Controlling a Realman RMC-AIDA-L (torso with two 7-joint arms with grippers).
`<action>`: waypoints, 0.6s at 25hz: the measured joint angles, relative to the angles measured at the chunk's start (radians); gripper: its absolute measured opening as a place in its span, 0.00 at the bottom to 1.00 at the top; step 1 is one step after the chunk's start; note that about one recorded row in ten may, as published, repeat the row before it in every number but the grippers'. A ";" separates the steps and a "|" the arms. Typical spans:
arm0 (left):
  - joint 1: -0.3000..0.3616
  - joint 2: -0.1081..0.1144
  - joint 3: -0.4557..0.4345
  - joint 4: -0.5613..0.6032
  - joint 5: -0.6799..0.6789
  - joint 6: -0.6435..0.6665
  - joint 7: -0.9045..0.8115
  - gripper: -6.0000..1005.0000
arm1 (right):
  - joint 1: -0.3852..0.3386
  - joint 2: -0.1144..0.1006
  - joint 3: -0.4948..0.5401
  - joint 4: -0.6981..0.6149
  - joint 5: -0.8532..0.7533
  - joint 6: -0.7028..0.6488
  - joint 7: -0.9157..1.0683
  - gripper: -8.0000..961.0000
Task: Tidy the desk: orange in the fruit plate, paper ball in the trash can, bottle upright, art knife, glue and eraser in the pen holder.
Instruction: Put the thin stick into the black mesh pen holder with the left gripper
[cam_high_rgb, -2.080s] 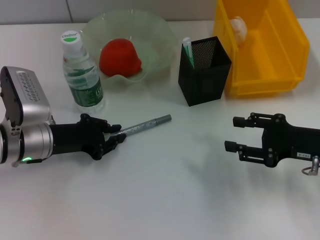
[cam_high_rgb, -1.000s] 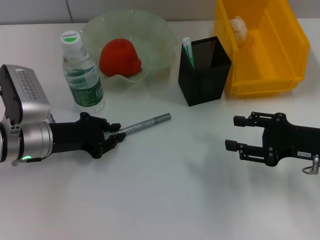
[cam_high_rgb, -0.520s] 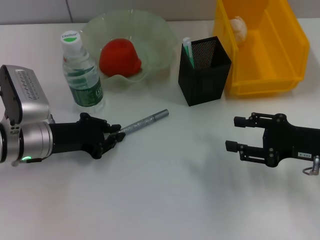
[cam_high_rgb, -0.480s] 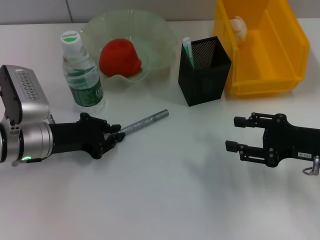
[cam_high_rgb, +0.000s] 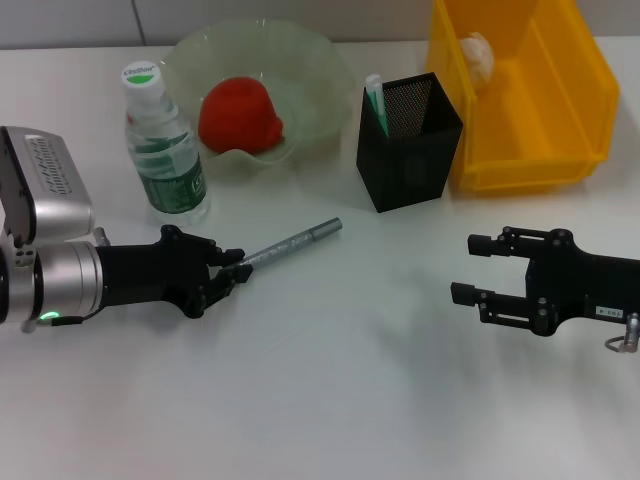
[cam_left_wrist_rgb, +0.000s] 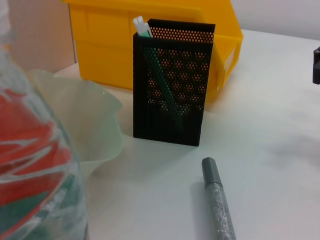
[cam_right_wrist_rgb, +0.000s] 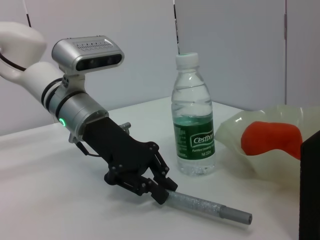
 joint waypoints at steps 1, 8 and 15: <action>0.001 0.001 0.000 0.002 0.000 -0.001 0.000 0.17 | 0.000 0.000 0.000 0.000 0.000 0.000 0.000 0.68; 0.001 0.000 0.000 0.002 0.007 -0.004 -0.001 0.18 | 0.000 0.000 0.000 0.000 0.000 -0.001 0.000 0.68; -0.003 0.000 0.003 -0.001 0.011 -0.007 -0.022 0.18 | 0.003 -0.001 0.000 0.000 0.000 -0.004 0.003 0.68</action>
